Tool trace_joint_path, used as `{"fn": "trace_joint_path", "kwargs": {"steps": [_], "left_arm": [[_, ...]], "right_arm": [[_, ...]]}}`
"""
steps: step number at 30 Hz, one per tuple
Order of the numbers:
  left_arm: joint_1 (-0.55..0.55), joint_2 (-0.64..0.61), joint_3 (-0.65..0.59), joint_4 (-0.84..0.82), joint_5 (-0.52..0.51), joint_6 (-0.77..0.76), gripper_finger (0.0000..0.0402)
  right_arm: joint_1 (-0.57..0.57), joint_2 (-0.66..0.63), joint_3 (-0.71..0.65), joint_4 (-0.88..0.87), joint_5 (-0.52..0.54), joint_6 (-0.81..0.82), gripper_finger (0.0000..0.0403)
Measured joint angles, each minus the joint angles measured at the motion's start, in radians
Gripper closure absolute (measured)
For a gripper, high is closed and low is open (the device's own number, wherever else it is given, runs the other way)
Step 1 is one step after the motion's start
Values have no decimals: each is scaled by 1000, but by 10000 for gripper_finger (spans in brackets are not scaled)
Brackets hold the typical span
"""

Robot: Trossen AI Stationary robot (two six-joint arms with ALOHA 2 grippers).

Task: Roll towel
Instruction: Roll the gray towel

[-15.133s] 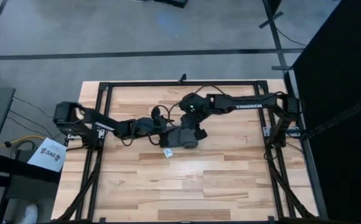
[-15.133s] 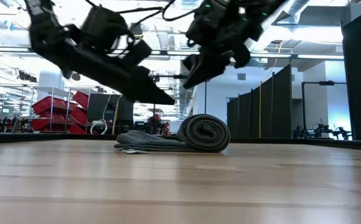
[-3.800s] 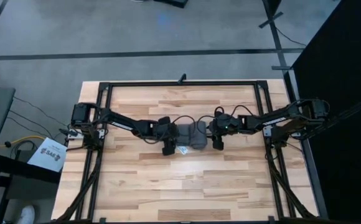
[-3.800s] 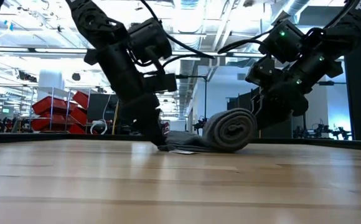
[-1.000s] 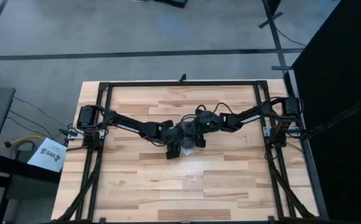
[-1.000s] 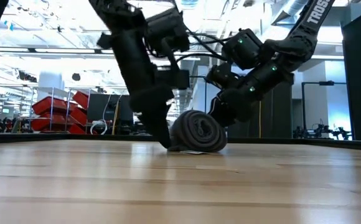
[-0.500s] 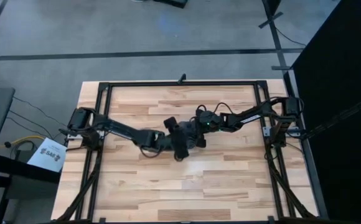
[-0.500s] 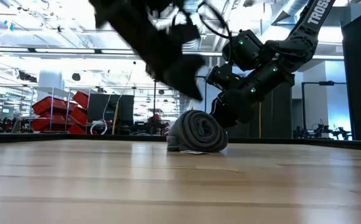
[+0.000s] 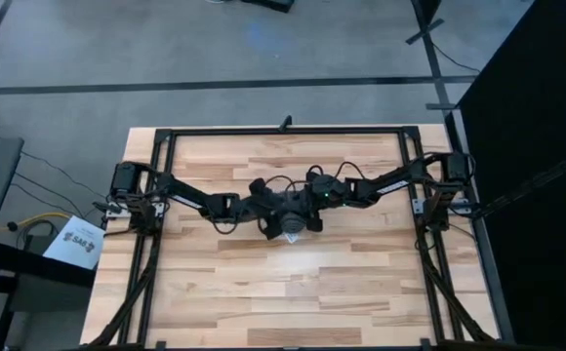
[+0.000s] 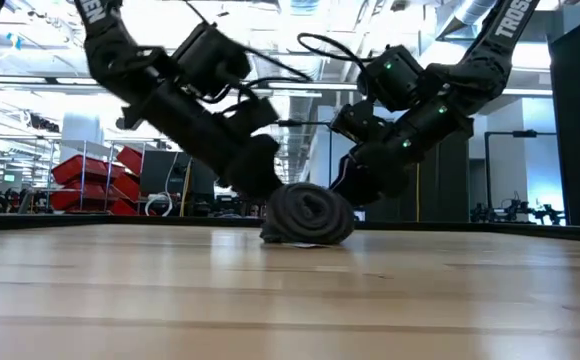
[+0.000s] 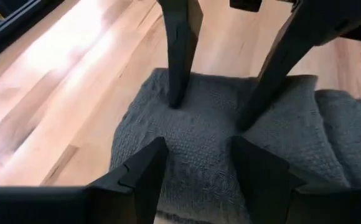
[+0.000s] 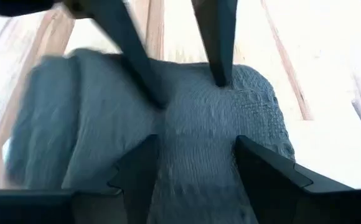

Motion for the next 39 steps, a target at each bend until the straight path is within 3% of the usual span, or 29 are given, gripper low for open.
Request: {"fn": "trace_joint_path", "kwargs": {"steps": [3,7,15,20,28,35,39], "left_arm": [[18,0,-53,68,20,-2,228],[31,1,-82,93,15,9,228],[28,2,-148,176,12,-86,228],[19,5,-155,196,10,-92,228],[16,5,-155,196,10,-86,228],[16,6,-156,203,13,-76,228],[16,7,-157,213,14,-66,228]], "right_arm": [[22,-59,-8,-23,4,5,200],[45,-85,-5,108,11,102,200],[115,8,62,189,115,202,200],[140,64,152,108,186,191,200],[155,158,208,56,204,206,200],[181,33,206,-47,247,120,200],[120,-6,207,-66,267,89,200]]}}
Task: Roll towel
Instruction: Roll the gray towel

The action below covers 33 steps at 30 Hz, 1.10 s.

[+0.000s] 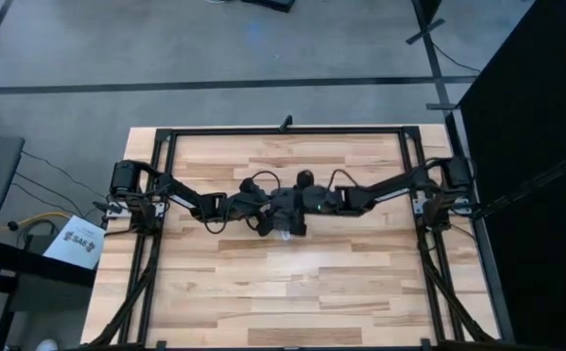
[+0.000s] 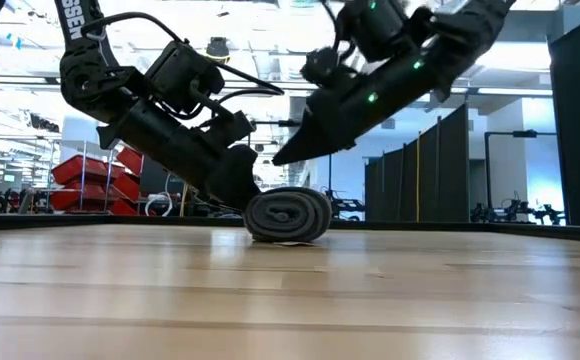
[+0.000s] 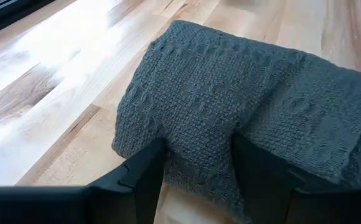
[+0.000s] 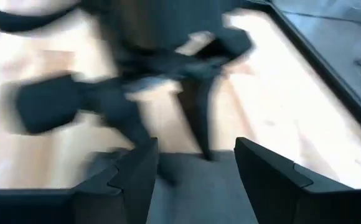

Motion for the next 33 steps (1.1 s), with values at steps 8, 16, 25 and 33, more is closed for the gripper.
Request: {"fn": "trace_joint_path", "kwargs": {"steps": [8,16,25,33], "left_arm": [[-1,0,0,1,1,3,228],[-2,0,1,-1,1,18,228],[-8,0,1,0,-9,8,228],[-9,0,1,-2,-5,12,228]], "right_arm": [[-96,111,-18,50,-63,1,200],[-70,27,-20,58,-126,-119,200],[-65,38,-21,112,-227,-58,200],[-28,130,-14,124,-207,3,200]]}}
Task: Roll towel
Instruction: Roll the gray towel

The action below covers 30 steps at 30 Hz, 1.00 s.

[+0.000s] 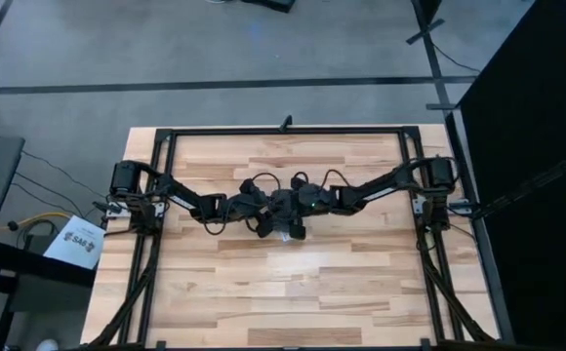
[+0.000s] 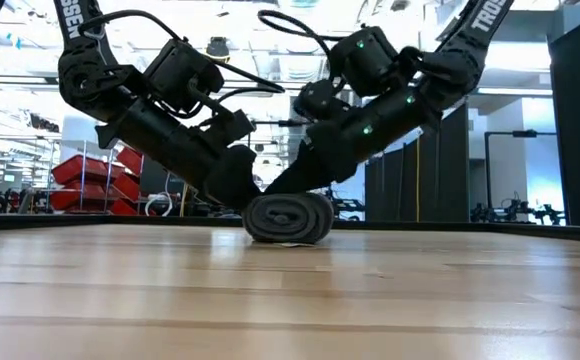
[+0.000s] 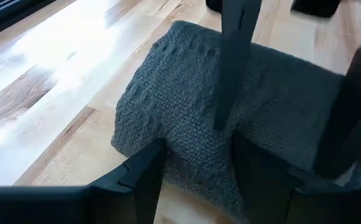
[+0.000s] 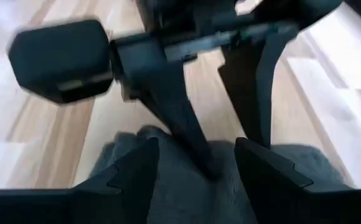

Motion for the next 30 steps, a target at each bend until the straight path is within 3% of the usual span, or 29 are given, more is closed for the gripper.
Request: {"fn": "trace_joint_path", "kwargs": {"steps": [8,15,19,23,30], "left_arm": [[0,-1,1,5,2,0,228],[-6,-1,0,6,-1,-7,228],[-16,-1,0,6,-11,-4,228],[-16,-1,0,6,-10,-2,228],[-17,-14,0,0,-9,32,228]], "right_arm": [[72,-98,-1,-46,19,-61,200],[-43,-160,0,5,18,-99,211],[-109,-83,-4,-8,-78,-55,263],[-121,-7,-2,27,-103,-55,375],[-149,67,-1,119,-102,-12,402]]}}
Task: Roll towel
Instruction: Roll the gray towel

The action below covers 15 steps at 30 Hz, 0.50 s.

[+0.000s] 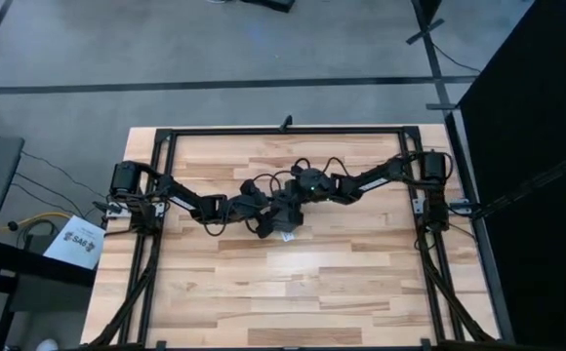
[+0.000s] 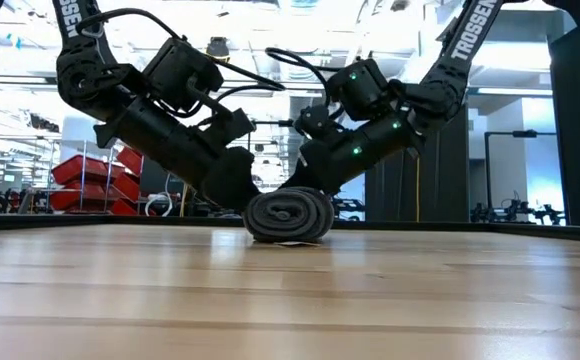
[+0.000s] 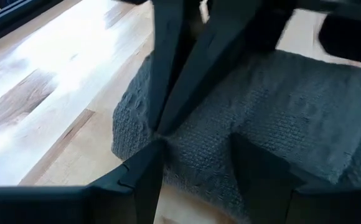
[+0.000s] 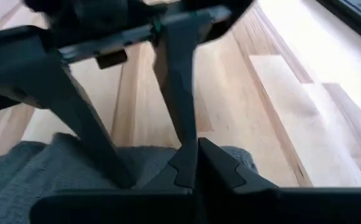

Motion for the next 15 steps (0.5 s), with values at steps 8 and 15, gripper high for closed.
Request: {"fn": "trace_joint_path", "kwargs": {"steps": [8,15], "left_arm": [[-17,-149,-5,-41,21,85,228],[-58,-180,-3,-12,18,126,228]], "right_arm": [[-7,2,1,-6,15,-5,403],[-7,3,1,-8,18,-15,403]]}}
